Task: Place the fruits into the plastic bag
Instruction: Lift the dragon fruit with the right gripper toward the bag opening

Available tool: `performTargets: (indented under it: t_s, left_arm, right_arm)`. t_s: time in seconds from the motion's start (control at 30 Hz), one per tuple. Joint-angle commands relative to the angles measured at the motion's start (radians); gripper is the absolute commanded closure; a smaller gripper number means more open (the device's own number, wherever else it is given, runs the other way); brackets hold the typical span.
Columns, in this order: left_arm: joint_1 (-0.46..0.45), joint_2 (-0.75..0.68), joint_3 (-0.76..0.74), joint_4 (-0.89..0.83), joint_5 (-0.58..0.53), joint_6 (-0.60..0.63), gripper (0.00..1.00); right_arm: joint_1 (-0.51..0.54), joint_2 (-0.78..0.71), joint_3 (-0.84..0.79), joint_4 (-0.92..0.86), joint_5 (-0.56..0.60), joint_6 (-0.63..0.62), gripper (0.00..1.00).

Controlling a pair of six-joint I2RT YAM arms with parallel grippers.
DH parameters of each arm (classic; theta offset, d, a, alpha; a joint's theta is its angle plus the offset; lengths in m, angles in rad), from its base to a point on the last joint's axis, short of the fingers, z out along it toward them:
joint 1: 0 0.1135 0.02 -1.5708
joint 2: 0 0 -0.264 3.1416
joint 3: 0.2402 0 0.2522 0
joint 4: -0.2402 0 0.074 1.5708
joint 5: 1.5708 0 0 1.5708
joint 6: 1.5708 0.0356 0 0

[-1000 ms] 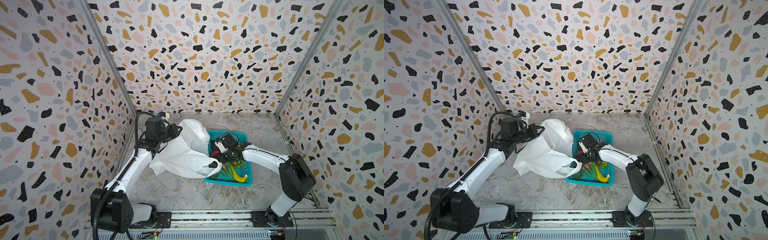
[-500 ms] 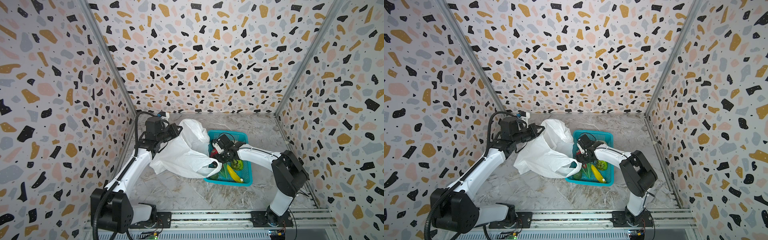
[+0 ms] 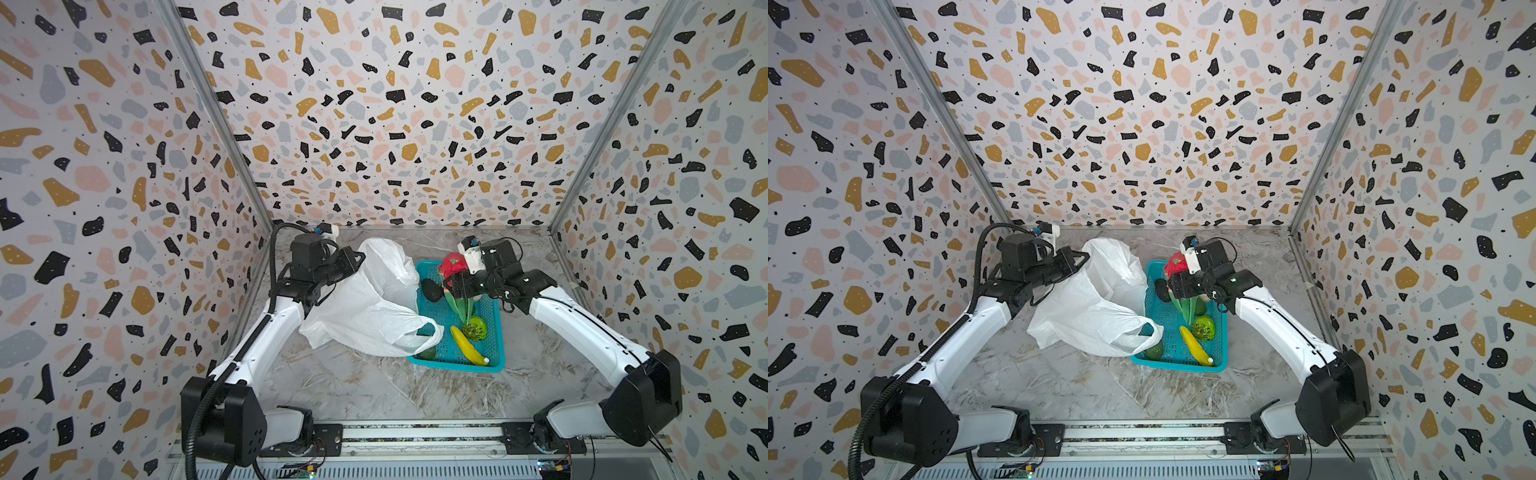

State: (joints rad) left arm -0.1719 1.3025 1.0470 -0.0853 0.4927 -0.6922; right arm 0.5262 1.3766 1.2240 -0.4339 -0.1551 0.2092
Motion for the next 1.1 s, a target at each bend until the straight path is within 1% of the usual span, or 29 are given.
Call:
performTargets:
  t_s: [0.0, 0.13, 0.3, 0.43, 0.53, 0.67, 0.87, 0.97, 1.07]
  left_arm:
    - [0.002, -0.015, 0.002, 0.032, 0.015, 0.0, 1.0]
    - [0.002, -0.017, 0.002, 0.029, 0.012, 0.002, 1.0]
    - [0.0, -0.019, -0.004, 0.032, 0.014, -0.003, 1.0]
    - [-0.006, -0.024, -0.007, 0.03, 0.015, -0.003, 1.0]
    - [-0.008, -0.031, -0.005, 0.031, 0.025, -0.011, 1.0]
    - [-0.013, -0.055, -0.005, 0.028, 0.03, -0.015, 1.0]
    - [-0.025, -0.095, -0.022, 0.025, 0.053, -0.025, 1.0]
    - [-0.036, -0.105, -0.034, 0.031, 0.064, -0.039, 1.0]
    - [-0.053, -0.106, -0.038, 0.034, 0.073, -0.042, 1.0]
  right_arm:
    - [0.052, -0.046, 0.064, 0.075, -0.125, -0.069, 0.53]
    - [0.177, -0.011, 0.098, 0.07, -0.177, -0.151, 0.53]
    - [0.31, 0.053, 0.124, 0.081, -0.242, -0.202, 0.53]
    - [0.367, 0.126, 0.178, 0.075, -0.245, -0.212, 0.53]
    - [0.37, 0.189, 0.215, 0.087, -0.239, -0.195, 0.53]
    - [0.352, 0.28, 0.279, 0.093, -0.189, -0.159, 0.53]
    - [0.308, 0.415, 0.454, -0.002, -0.055, -0.106, 0.51]
    - [0.263, 0.448, 0.505, -0.019, -0.052, -0.059, 0.51]
    - [0.238, 0.452, 0.527, -0.008, -0.064, -0.038, 0.51]
